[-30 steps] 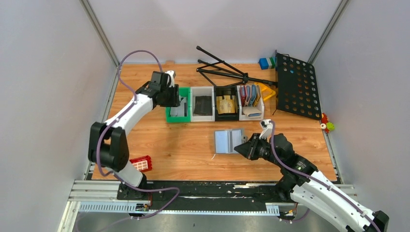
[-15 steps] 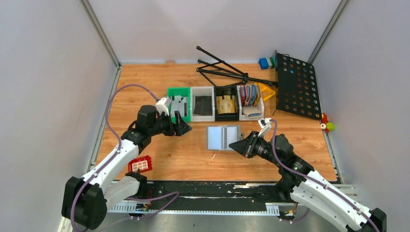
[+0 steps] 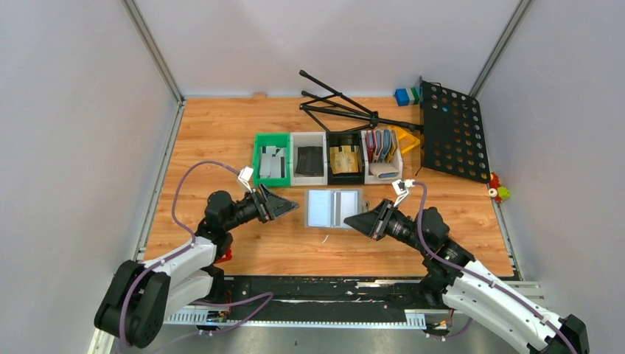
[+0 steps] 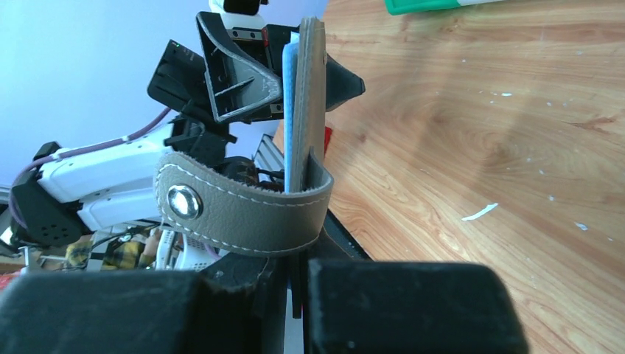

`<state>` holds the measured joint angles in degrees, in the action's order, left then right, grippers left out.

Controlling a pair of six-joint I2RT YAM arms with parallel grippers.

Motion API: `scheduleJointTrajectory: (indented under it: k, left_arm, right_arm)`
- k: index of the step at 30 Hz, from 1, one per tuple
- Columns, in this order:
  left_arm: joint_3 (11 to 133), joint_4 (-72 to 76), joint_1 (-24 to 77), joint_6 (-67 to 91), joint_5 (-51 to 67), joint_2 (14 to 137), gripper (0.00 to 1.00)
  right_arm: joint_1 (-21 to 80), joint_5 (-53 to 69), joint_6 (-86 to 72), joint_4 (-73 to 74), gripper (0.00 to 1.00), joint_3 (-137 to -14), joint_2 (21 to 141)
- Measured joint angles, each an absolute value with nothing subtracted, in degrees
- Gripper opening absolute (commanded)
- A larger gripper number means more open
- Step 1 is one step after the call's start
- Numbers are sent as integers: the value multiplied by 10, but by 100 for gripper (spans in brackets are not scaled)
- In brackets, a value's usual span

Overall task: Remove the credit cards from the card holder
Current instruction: Remove the credit card from the card holder.

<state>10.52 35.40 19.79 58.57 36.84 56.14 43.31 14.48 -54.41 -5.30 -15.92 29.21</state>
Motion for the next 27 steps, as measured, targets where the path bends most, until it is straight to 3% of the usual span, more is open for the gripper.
scheduleJointTrajectory:
  k: [8, 23, 25, 27]
  left_arm:
    - [90, 591, 264, 675, 402, 597, 97]
    - [110, 578, 331, 665, 381, 619, 57]
    - [118, 578, 338, 665, 381, 630, 50]
    - [121, 580, 341, 665, 380, 638, 44]
  right_arm:
    - [433, 177, -568, -97, 0, -157, 325]
    - [433, 213, -578, -139, 0, -159, 394]
    - [434, 216, -578, -141, 4, -162, 408]
    - [435, 221, -573, -141, 13, -168, 420]
